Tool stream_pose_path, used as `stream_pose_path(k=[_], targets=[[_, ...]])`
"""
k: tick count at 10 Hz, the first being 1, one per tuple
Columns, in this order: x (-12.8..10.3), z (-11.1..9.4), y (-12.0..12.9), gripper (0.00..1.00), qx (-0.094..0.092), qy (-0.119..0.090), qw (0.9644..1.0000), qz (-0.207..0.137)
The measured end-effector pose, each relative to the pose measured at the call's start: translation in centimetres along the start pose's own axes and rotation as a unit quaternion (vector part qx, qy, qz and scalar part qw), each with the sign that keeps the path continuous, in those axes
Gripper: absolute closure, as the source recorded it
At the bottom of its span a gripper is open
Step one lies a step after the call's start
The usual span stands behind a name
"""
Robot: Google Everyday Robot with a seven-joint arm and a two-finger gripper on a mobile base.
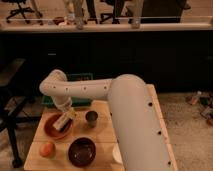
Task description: Wipe red bowl with eraser
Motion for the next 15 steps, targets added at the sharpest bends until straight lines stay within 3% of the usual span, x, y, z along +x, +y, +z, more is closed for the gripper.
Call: stream_pose_path(k=[3, 6, 9, 12, 15], targets=[[-0.4, 0.0, -1.5, 1.00, 0.004, 0.002, 1.0000, -0.008], [-2.3, -0.2, -2.5, 1.00, 0.009, -0.006, 0.9996, -0.027], [-3.3, -0.3, -1.2, 1.00, 0.009, -0.015, 0.9990, -0.042], [-2.2, 0.7, 1.3, 1.00, -0.005, -0.019, 0.9992, -0.034], [-0.6, 2.1, 1.9, 1.00, -0.019, -0.017, 0.9996, -0.015]])
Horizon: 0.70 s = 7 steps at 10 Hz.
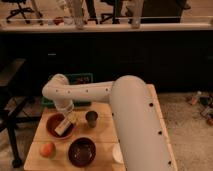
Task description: Wipe red bowl with eraser
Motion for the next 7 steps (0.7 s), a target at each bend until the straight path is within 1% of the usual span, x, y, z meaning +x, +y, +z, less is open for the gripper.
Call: stream_pose_path(k=[2, 3, 7], targets=[[0.9, 0.0, -0.6, 1.00, 0.000, 0.002, 0.9999, 0.011], [1.0, -0.2, -1.0, 1.00, 0.002, 0.003, 0.9999, 0.011], [-0.6, -1.2, -2.8, 1.00, 0.013, -0.001, 0.9999, -0.003]])
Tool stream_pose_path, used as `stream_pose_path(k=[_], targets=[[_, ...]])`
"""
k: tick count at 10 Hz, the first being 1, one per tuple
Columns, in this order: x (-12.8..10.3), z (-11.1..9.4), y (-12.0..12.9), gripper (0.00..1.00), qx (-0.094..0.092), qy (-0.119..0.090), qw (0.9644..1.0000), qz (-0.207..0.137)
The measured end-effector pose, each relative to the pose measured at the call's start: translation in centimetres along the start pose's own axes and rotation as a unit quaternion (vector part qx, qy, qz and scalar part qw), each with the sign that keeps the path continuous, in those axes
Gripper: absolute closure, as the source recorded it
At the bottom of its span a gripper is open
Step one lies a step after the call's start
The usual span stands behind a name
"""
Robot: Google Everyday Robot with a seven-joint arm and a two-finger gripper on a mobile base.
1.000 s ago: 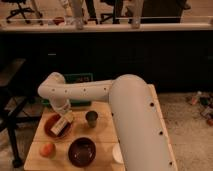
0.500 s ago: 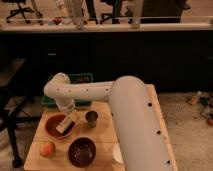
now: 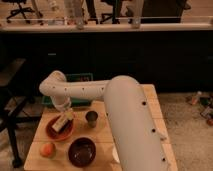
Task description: Wipe red bowl with eraser
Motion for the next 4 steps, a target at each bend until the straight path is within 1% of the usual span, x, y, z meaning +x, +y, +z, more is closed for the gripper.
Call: stream_pose_path(k=[2, 4], targets=[[-1.1, -0.4, -0.1, 1.00, 0.003, -0.008, 0.9999, -0.010], [-1.7, -0.5, 0.4, 1.00, 0.005, -0.022, 0.9996, -0.014]])
